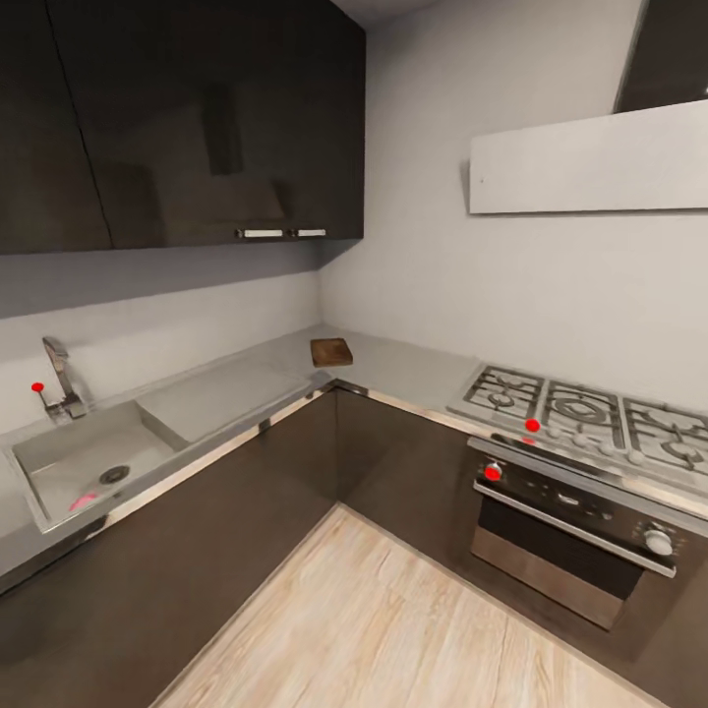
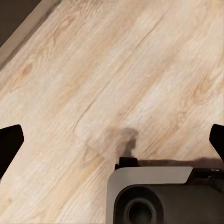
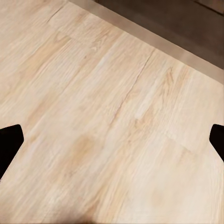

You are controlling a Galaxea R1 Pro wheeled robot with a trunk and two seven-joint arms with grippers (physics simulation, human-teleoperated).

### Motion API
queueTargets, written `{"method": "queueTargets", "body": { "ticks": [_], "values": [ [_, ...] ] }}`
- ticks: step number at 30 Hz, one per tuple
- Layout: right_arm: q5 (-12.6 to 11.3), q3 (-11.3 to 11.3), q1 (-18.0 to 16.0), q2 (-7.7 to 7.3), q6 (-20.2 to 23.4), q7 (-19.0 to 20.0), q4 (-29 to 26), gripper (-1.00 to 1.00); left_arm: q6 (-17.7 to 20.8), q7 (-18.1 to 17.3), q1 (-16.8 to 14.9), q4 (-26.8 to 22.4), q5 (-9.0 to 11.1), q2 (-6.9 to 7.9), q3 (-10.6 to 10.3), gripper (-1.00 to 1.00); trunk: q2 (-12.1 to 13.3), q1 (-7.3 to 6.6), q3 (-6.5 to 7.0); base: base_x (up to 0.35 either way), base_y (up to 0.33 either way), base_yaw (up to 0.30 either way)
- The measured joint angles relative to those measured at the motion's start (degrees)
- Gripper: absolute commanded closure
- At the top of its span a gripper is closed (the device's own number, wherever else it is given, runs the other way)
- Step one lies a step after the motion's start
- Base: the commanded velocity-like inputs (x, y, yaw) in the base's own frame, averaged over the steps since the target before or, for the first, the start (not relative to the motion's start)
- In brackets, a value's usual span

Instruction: In the kitchen, take the Vidalia onion out of the sink, dice it on the chopping board with the paring knife, put the diced onion into the bowl on the countertop, then place both the paring knife and the chopping board into the sink.

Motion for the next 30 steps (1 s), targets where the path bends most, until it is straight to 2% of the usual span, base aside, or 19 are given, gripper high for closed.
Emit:
{"method": "queueTargets", "body": {
  "ticks": [23,30],
  "values": [
    [0.08,0.08,0.0,0.01,0.03,0.01,0.09,-1.0,0.0,0.0,0.0,0.0,0.0,0.0,-0.06,-1.0,0.0,0.0,0.0,0.325,0.0,0.0],
    [0.08,0.08,0.0,0.01,0.07,0.02,0.09,-1.0,0.0,0.0,0.0,0.08,0.0,0.01,-0.06,-1.0,0.01,0.03,0.0,0.077,0.0,0.0]
  ]
}}
